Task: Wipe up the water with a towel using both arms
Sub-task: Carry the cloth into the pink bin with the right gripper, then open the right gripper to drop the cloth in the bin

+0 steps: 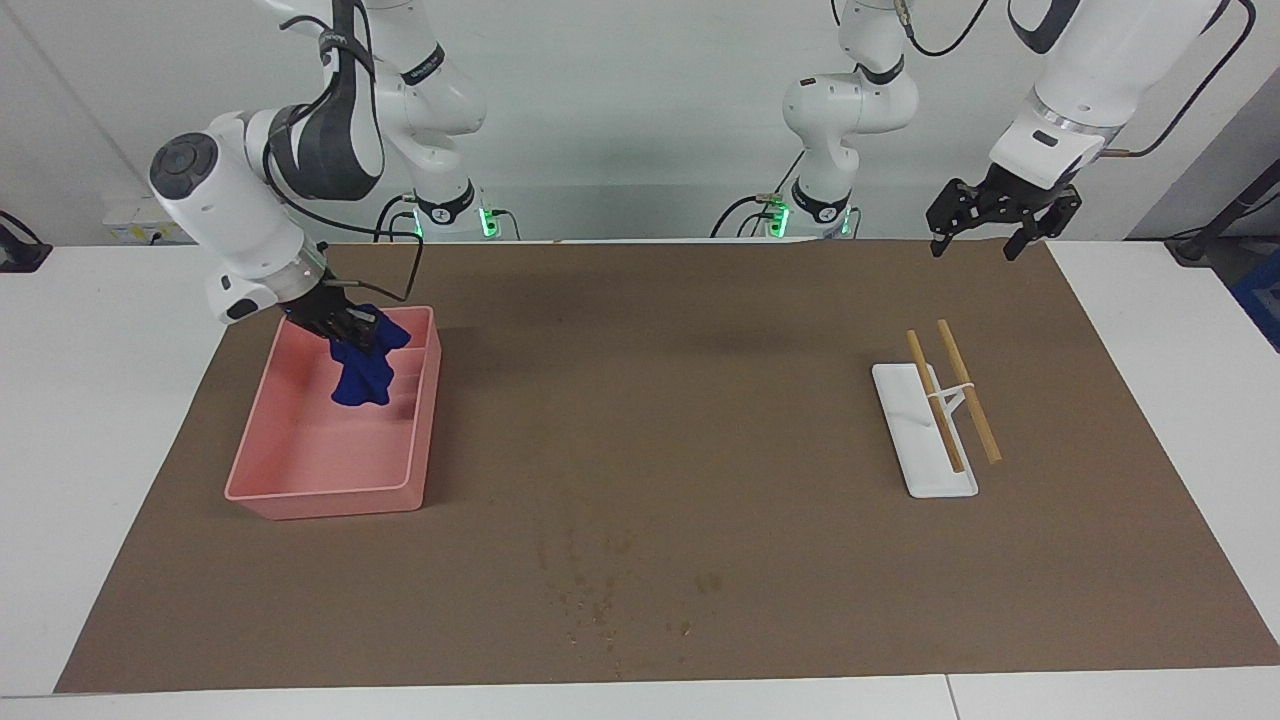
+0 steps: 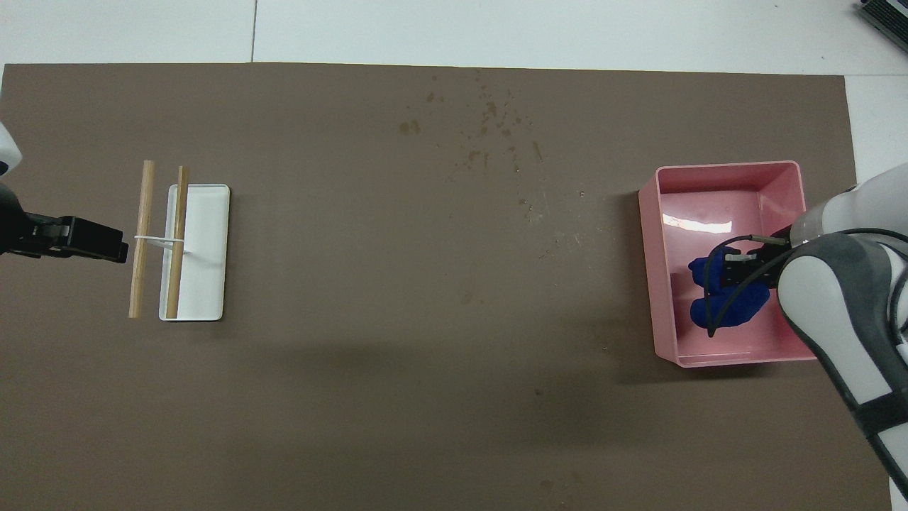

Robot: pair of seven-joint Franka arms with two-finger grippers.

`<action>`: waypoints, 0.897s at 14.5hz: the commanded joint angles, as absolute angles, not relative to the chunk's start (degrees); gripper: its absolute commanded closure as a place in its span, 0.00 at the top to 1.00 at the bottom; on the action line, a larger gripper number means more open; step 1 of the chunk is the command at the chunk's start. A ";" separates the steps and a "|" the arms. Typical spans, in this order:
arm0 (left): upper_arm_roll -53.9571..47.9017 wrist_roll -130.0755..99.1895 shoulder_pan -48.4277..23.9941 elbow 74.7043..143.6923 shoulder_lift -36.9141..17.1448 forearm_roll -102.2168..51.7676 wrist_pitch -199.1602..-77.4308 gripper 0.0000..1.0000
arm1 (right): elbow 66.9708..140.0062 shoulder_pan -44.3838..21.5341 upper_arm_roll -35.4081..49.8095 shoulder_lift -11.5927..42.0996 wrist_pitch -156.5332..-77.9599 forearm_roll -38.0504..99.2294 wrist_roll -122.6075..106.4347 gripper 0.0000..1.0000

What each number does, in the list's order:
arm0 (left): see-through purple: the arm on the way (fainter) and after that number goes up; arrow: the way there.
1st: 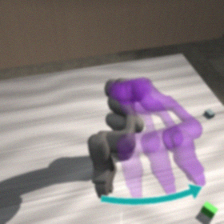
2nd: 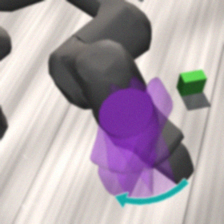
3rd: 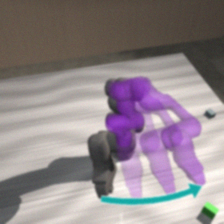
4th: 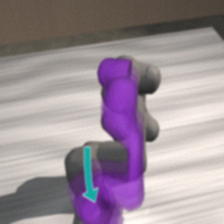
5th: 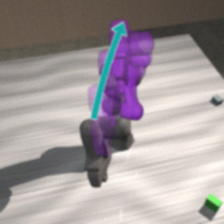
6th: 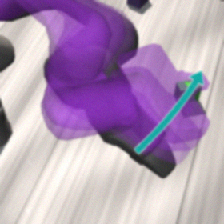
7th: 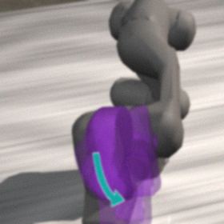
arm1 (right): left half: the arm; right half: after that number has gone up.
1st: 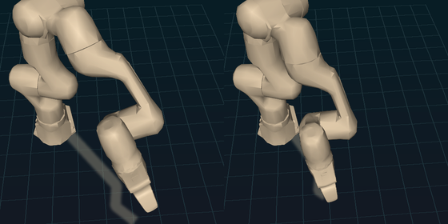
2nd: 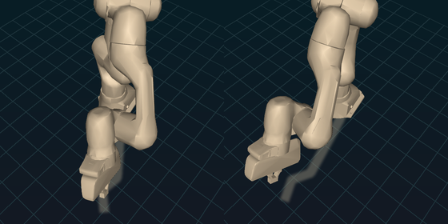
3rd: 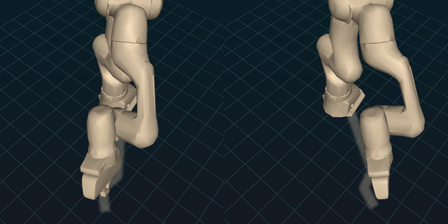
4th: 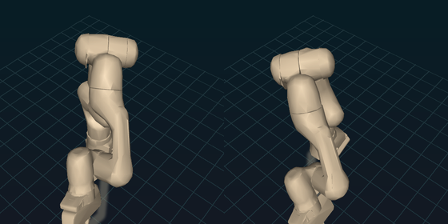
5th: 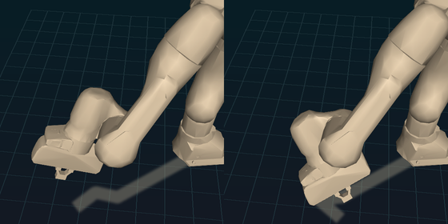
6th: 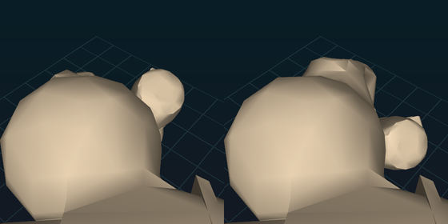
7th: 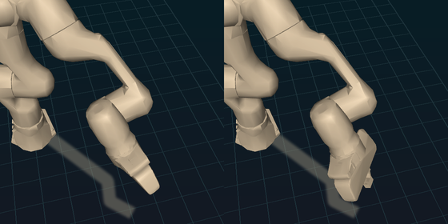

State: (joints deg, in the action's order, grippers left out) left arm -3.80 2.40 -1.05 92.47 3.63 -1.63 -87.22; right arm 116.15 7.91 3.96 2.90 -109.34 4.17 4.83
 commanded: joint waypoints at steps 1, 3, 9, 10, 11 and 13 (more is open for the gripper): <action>-3.25 2.72 -1.41 92.90 4.22 -2.20 -86.57 1.00 | 116.63 8.35 4.75 2.20 -109.87 1.33 3.34 0.48; -3.25 2.72 -1.41 92.90 4.22 -2.20 -86.57 1.00 | 115.67 8.35 4.83 2.29 -109.25 1.32 3.43 0.98; -3.25 2.72 -1.41 92.90 4.22 -2.20 -86.57 1.00 | 104.79 7.04 5.54 1.23 -101.88 -0.88 3.87 0.99; -3.25 2.72 -1.41 92.90 4.22 -2.20 -86.57 1.00 | 101.81 5.81 5.45 1.32 -100.47 -1.23 4.22 0.99; -3.25 2.72 -1.41 92.90 4.22 -2.20 -86.57 1.00 | 99.43 5.45 5.45 1.32 -99.50 -3.06 4.83 0.99; -3.25 2.72 -1.41 92.90 4.22 -2.20 -86.57 1.00 | 95.47 5.27 5.54 1.14 -95.91 -3.43 6.58 0.99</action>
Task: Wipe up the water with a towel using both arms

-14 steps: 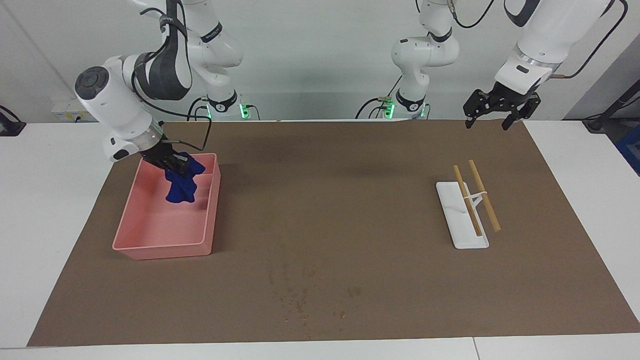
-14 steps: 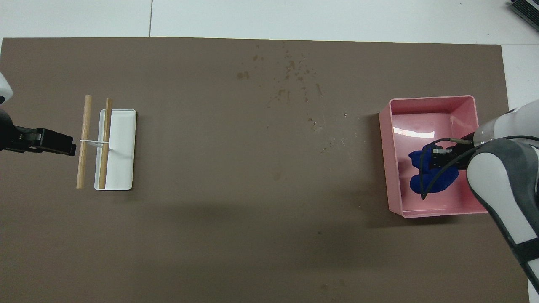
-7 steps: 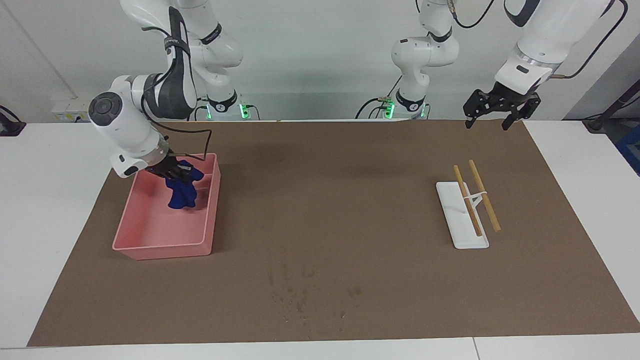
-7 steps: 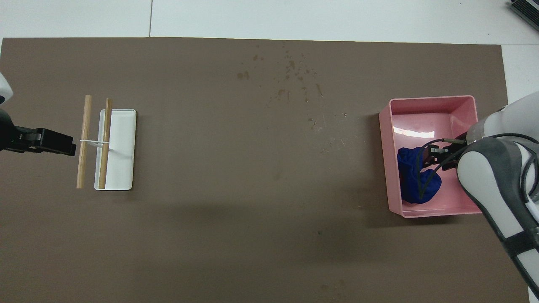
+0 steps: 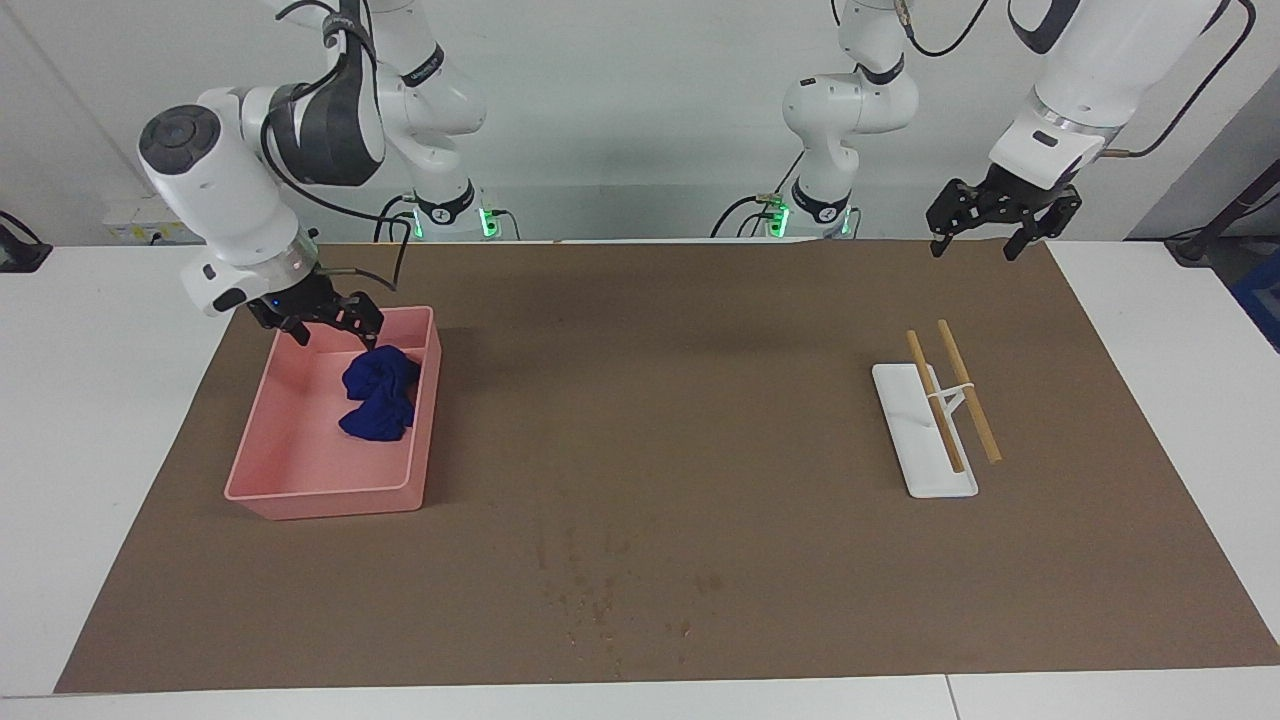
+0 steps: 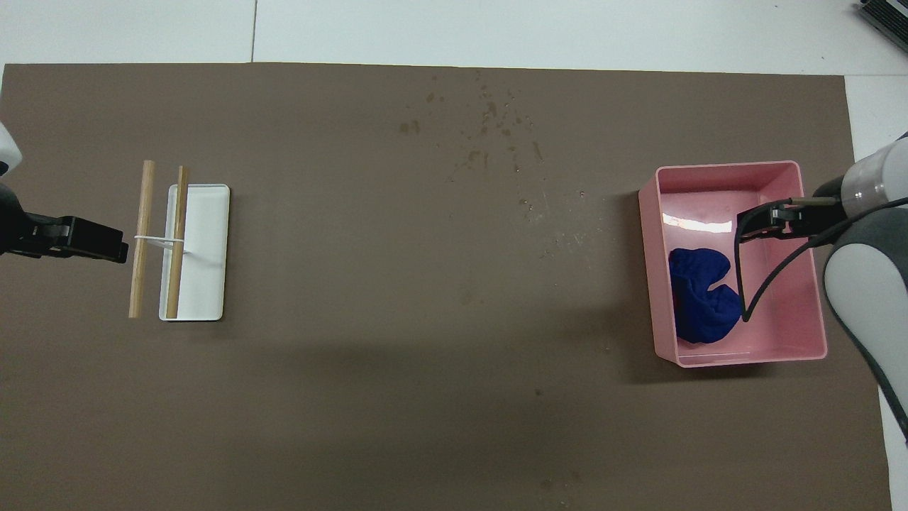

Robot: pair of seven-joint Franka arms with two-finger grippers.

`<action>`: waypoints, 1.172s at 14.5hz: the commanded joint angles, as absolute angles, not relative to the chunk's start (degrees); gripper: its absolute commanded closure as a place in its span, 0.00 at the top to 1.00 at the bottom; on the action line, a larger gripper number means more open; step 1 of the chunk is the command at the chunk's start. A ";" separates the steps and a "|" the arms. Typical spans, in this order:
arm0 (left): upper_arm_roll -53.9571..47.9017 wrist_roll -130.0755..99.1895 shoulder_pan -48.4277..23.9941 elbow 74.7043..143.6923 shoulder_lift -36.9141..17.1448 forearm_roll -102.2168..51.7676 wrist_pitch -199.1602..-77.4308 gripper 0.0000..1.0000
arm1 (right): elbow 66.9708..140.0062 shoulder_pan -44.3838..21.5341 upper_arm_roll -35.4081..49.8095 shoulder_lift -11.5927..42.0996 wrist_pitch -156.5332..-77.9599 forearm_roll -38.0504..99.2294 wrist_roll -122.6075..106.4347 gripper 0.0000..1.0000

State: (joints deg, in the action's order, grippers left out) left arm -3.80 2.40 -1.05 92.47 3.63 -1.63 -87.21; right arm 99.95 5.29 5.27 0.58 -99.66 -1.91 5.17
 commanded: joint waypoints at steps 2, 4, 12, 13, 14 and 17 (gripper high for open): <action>-3.25 2.72 -1.41 92.90 4.22 -2.20 -86.57 1.00 | 92.21 4.58 5.62 0.18 -91.78 -3.16 8.95 0.99; -3.25 2.72 -1.41 92.90 4.22 -2.20 -86.57 1.00 | 92.89 4.13 5.80 -3.32 -89.48 -2.99 11.50 0.99; -3.25 2.72 -1.41 92.90 4.22 -2.20 -86.57 1.00 | 84.30 3.34 5.98 0.25 -82.71 -0.79 12.48 0.95; -3.25 2.72 -1.41 92.90 4.22 -2.20 -86.57 1.00 | 84.20 3.34 5.98 0.61 -82.79 -1.49 11.78 0.95; -3.25 2.72 -1.41 92.90 4.22 -2.20 -86.57 1.00 | 84.03 3.34 5.98 1.49 -82.88 -1.93 10.21 0.94; -3.25 2.72 -1.41 92.90 4.22 -2.20 -86.57 1.00 | 84.63 3.34 5.98 1.06 -82.63 -0.62 10.55 0.99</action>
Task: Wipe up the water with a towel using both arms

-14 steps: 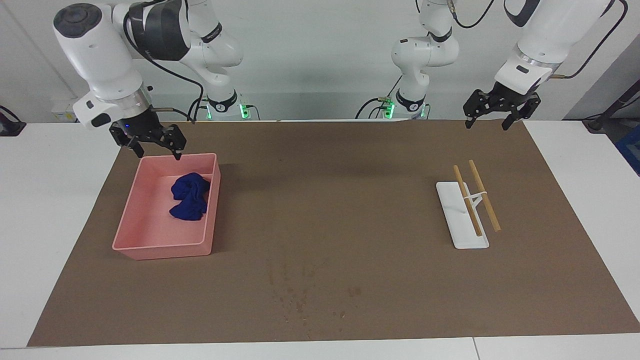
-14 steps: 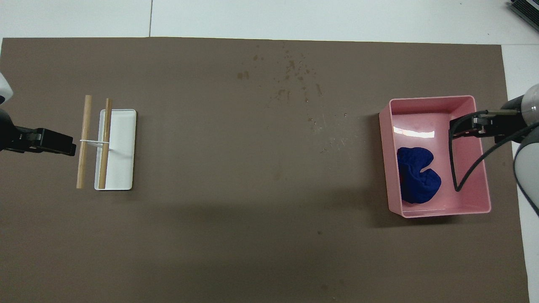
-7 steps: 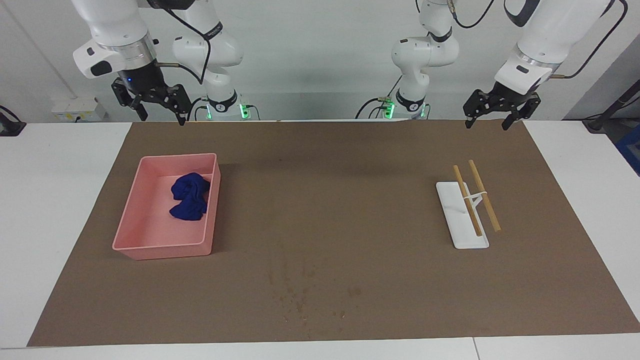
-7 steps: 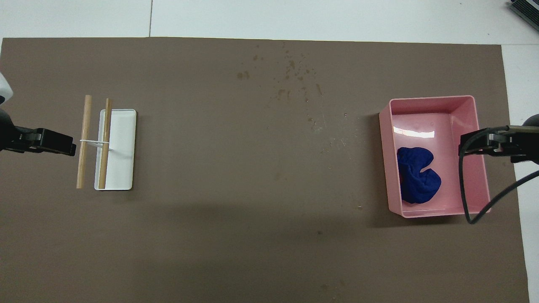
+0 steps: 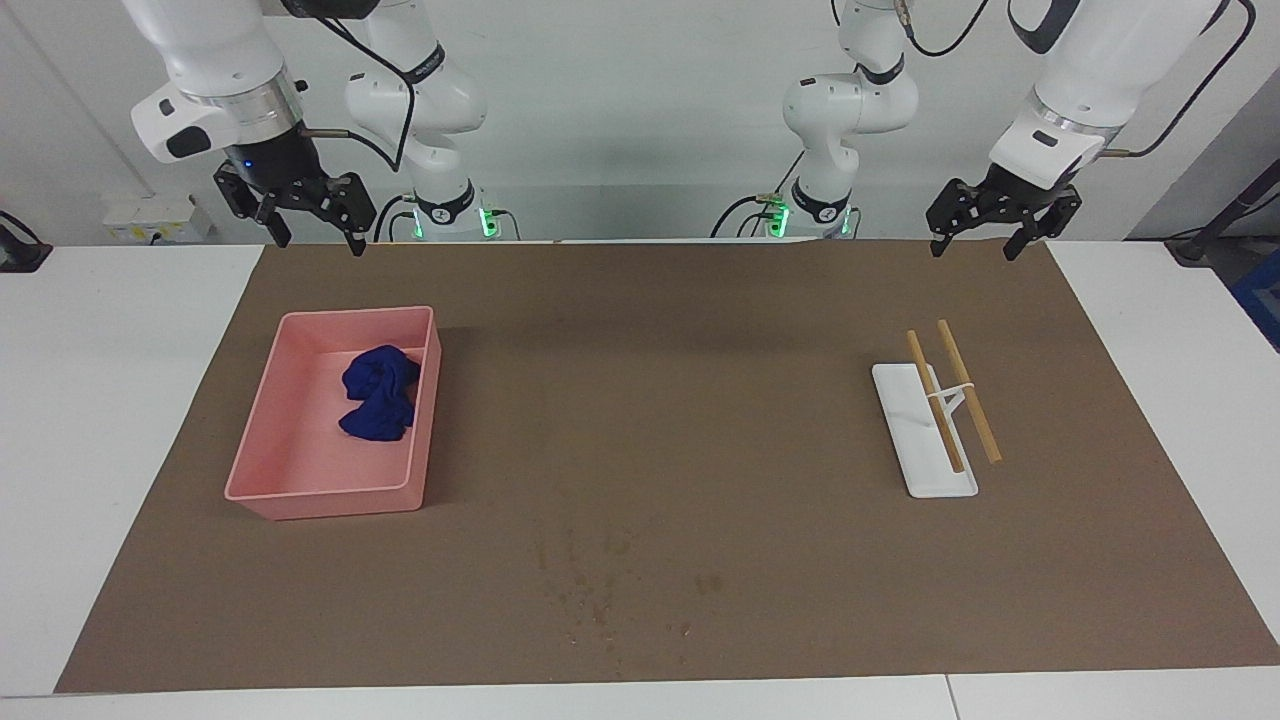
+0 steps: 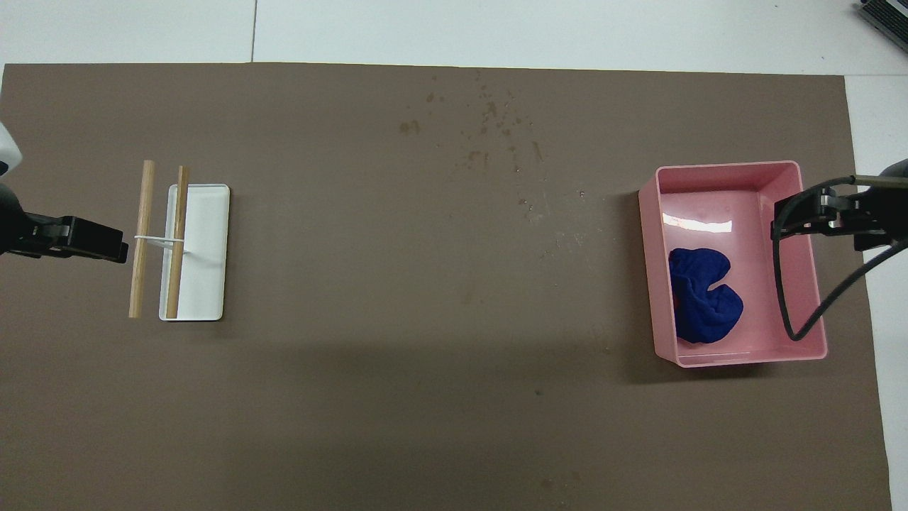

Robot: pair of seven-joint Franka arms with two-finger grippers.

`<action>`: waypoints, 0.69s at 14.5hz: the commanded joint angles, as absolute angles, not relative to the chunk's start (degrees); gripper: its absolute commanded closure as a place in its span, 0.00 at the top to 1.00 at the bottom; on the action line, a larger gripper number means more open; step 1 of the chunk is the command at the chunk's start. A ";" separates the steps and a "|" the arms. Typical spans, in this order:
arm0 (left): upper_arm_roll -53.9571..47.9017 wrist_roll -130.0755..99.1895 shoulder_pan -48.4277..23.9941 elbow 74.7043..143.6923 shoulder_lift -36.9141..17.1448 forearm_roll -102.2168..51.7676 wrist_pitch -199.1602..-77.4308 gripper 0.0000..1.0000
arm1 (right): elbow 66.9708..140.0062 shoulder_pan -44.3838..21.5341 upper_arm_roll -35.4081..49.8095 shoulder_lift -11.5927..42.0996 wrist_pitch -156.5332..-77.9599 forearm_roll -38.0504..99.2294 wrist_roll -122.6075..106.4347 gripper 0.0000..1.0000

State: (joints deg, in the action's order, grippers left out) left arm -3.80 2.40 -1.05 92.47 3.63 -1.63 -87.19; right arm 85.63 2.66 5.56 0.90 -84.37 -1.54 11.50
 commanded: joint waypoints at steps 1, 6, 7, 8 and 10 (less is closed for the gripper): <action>-3.25 2.72 -1.41 92.90 4.22 -2.20 -86.57 1.00 | 85.86 3.34 5.98 0.18 -81.40 -0.62 10.55 1.00; -3.25 2.72 -1.41 92.90 4.22 -2.20 -86.57 1.00 | 88.76 3.60 5.98 -1.40 -81.82 -0.62 10.90 1.00; -3.25 2.72 -1.41 92.90 4.22 -2.20 -86.57 1.00 | 89.29 3.78 5.89 -1.75 -82.26 -0.62 10.90 1.00; -3.25 2.72 -1.41 92.90 4.22 -2.20 -86.57 1.00 | 89.91 3.95 5.89 -1.84 -82.53 -0.62 10.90 1.00; -3.25 2.72 -1.41 92.90 4.22 -2.20 -86.57 1.00 | 90.88 4.04 5.89 -2.37 -83.49 -0.53 10.90 1.00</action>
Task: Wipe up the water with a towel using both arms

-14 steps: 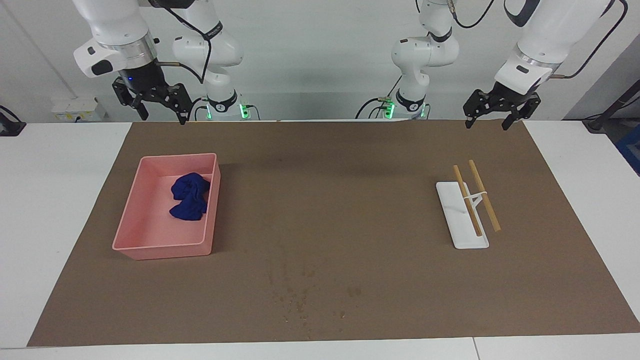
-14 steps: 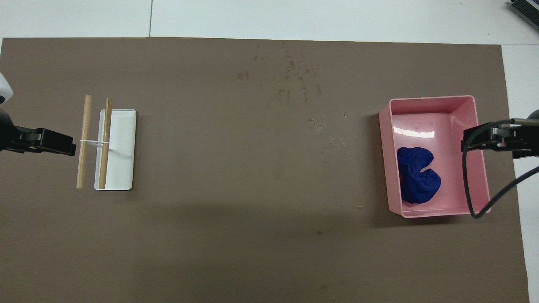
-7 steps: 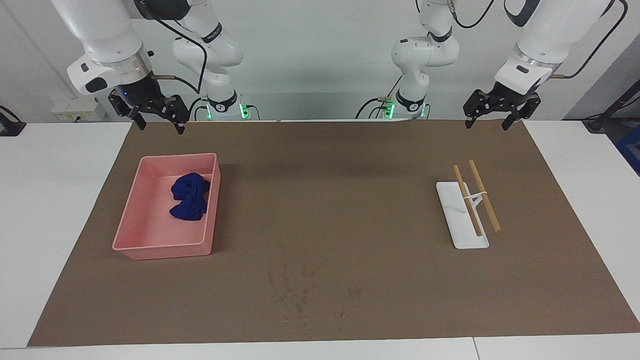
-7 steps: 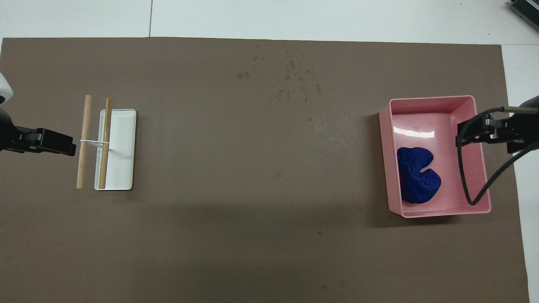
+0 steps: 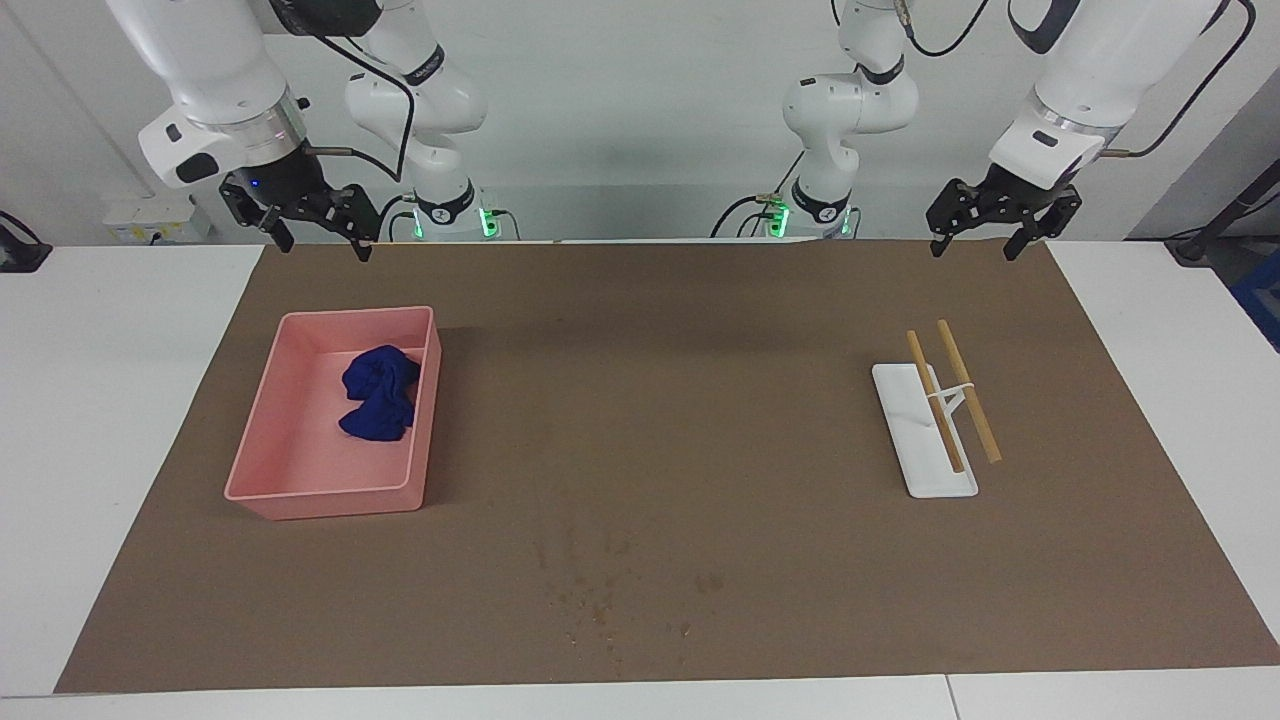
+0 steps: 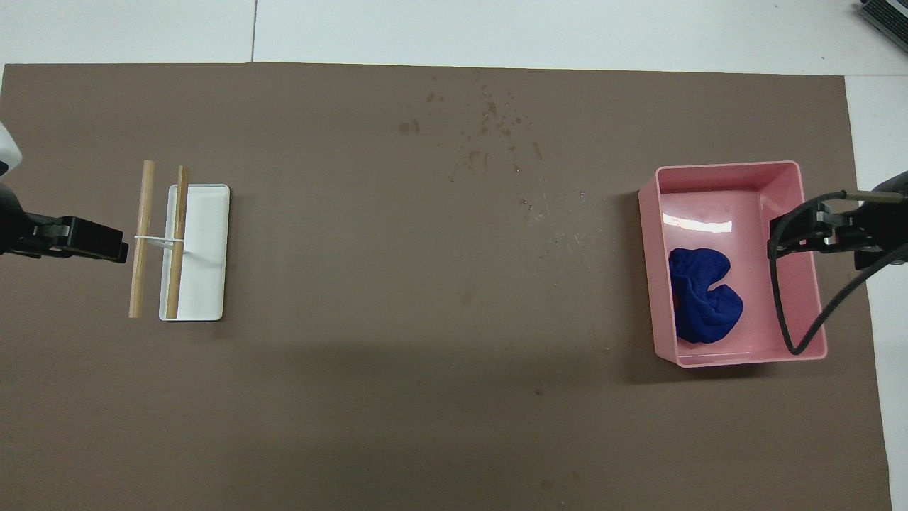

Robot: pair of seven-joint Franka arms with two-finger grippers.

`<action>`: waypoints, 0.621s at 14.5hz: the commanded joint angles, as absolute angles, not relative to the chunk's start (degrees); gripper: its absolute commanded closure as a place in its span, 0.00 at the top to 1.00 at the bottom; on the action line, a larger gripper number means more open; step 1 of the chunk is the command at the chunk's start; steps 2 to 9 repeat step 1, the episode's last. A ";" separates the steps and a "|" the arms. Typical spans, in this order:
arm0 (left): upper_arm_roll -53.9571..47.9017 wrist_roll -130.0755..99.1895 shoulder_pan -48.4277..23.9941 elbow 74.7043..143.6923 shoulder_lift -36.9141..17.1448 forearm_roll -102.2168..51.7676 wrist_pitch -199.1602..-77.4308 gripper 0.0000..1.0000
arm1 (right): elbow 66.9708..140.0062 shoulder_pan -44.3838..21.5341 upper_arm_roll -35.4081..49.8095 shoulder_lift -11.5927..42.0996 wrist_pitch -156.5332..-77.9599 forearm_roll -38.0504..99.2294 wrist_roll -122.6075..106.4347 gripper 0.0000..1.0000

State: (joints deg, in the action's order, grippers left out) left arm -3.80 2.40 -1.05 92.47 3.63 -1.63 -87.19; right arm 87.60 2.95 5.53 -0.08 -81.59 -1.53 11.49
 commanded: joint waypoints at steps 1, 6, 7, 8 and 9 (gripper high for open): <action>-3.25 2.72 -1.41 92.90 4.22 -2.20 -86.57 1.00 | 90.97 3.96 5.89 -2.37 -83.93 -0.53 10.90 1.00; -3.25 2.72 -1.41 92.90 4.22 -2.20 -86.57 1.00 | 90.97 3.96 5.89 -2.37 -83.93 -0.53 10.90 1.00; -3.25 2.72 -1.41 92.90 4.22 -2.20 -86.57 1.00 | 90.97 3.96 5.89 -2.37 -83.93 -0.53 10.90 1.00; -3.25 2.72 -1.41 92.90 4.22 -2.20 -86.57 1.00 | 90.97 3.96 5.89 -2.37 -83.93 -0.53 10.90 1.00; -3.25 2.72 -1.41 92.90 4.22 -2.20 -86.57 1.00 | 90.97 3.96 5.89 -2.37 -83.93 -0.53 10.90 1.00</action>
